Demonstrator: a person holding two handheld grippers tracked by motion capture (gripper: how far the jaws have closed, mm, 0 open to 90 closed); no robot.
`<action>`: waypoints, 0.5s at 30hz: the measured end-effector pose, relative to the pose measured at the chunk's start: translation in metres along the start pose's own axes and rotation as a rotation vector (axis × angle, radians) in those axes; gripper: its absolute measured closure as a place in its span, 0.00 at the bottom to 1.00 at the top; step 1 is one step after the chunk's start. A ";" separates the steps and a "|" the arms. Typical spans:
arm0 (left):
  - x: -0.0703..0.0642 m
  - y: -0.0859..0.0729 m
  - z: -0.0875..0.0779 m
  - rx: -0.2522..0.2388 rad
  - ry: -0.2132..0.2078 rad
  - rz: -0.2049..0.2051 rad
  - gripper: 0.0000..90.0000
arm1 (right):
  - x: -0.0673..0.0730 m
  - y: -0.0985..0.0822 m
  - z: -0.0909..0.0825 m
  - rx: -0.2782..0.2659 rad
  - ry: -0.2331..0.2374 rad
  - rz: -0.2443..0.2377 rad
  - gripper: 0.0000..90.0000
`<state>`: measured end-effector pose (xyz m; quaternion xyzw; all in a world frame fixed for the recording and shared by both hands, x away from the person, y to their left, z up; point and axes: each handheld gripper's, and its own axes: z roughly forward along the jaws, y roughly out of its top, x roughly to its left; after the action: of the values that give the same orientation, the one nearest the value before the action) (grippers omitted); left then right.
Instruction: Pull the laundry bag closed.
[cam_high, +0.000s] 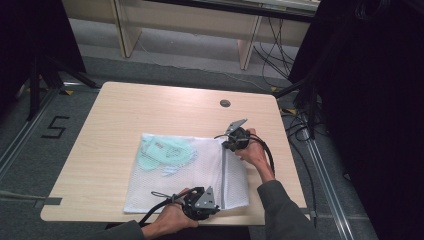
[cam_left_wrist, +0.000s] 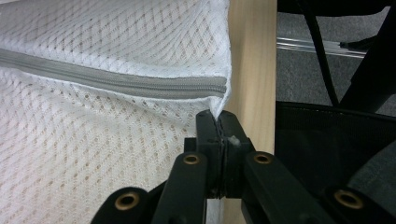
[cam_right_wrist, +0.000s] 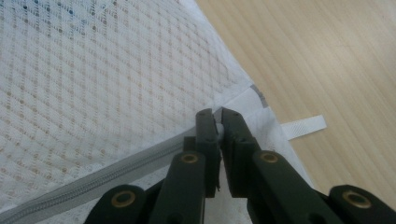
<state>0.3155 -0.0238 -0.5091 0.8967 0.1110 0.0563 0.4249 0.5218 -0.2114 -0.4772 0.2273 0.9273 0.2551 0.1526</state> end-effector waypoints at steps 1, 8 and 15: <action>0.001 0.000 0.000 0.002 -0.002 -0.001 0.98 | 0.000 0.000 0.000 -0.004 0.001 -0.001 0.96; -0.001 0.000 0.001 0.003 -0.008 0.003 0.98 | -0.004 0.000 0.001 -0.012 -0.010 0.008 0.96; -0.001 -0.001 0.001 0.011 -0.005 0.004 0.98 | -0.005 -0.001 0.002 -0.009 -0.025 0.026 0.96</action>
<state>0.3144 -0.0241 -0.5102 0.8993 0.1086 0.0541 0.4202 0.5269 -0.2141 -0.4790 0.2421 0.9211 0.2582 0.1619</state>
